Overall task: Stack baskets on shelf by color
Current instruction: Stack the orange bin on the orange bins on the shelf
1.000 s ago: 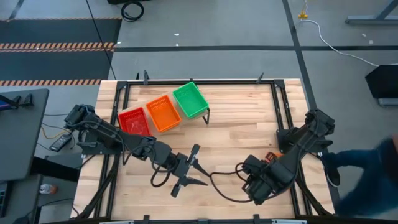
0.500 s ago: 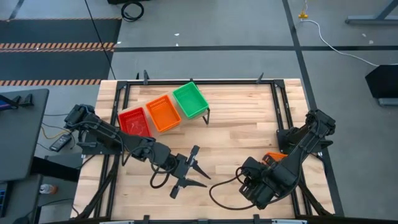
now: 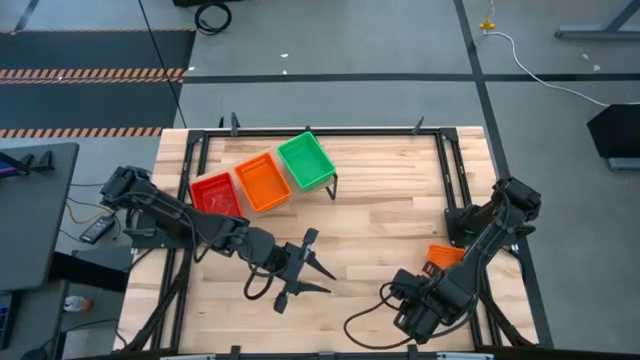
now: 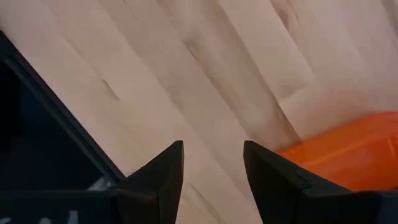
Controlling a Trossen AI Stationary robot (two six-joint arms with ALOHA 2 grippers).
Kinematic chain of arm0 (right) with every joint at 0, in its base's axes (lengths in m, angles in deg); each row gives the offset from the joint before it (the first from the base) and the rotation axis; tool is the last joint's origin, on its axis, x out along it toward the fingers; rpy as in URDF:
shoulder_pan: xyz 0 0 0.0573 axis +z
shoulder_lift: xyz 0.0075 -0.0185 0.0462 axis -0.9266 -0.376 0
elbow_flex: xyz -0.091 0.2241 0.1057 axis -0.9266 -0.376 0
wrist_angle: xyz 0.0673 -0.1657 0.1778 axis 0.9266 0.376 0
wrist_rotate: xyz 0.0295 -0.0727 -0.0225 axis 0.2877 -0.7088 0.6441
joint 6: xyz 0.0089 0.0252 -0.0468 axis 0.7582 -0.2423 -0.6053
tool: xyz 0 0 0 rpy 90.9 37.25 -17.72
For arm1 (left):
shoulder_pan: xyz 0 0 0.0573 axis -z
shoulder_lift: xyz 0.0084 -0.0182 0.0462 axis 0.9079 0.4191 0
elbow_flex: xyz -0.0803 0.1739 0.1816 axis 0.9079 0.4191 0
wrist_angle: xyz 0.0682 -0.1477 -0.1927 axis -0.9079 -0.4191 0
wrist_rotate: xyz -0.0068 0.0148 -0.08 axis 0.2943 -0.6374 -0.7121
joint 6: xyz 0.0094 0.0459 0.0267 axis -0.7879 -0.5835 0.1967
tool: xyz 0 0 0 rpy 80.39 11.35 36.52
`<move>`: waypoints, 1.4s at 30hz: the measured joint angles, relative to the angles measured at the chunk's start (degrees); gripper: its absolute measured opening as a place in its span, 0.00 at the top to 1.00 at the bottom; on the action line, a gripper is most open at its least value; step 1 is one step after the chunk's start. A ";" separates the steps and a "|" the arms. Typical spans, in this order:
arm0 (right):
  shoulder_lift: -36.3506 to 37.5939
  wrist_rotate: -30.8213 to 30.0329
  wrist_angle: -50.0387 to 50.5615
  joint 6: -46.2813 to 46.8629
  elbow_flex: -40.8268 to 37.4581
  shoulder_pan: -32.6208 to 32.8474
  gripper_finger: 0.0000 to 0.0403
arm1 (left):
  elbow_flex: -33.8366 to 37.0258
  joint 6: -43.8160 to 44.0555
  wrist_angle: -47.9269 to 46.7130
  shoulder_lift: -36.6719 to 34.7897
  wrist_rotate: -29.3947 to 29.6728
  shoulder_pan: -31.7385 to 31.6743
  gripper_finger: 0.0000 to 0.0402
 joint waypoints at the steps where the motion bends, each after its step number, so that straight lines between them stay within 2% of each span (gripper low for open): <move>1: 0.00 0.47 -0.10 -0.22 -0.23 0.22 0.57 | 0.00 0.43 -0.81 -0.34 0.01 0.19 0.67; 8: 0.00 -0.75 0.41 -0.73 -0.41 2.53 0.57 | -0.02 4.52 -6.54 -3.18 -0.08 1.23 0.67; 14: 0.00 -0.76 3.68 0.30 -0.40 6.03 0.57 | -0.02 6.22 -6.44 -3.27 0.18 3.69 0.67; 21: 0.02 -0.76 8.56 1.85 -0.91 10.31 0.51 | -0.02 6.29 -6.47 -3.27 6.16 6.77 0.67; 24: 0.04 -0.42 6.81 4.20 -3.71 12.04 0.46 | -0.02 7.28 -6.37 -3.27 7.61 7.87 0.67; 31: 0.04 7.37 4.12 7.59 -11.04 14.63 0.37 | -0.02 7.43 -6.32 -3.25 10.74 9.12 0.67; 34: 0.04 8.83 1.19 8.14 -13.07 15.93 0.36 | -0.02 7.43 -6.34 -3.25 10.98 9.12 0.67; 42: 0.02 8.16 -2.47 8.48 -17.23 18.04 0.38 | -0.02 7.41 -6.34 -3.25 10.98 9.12 0.67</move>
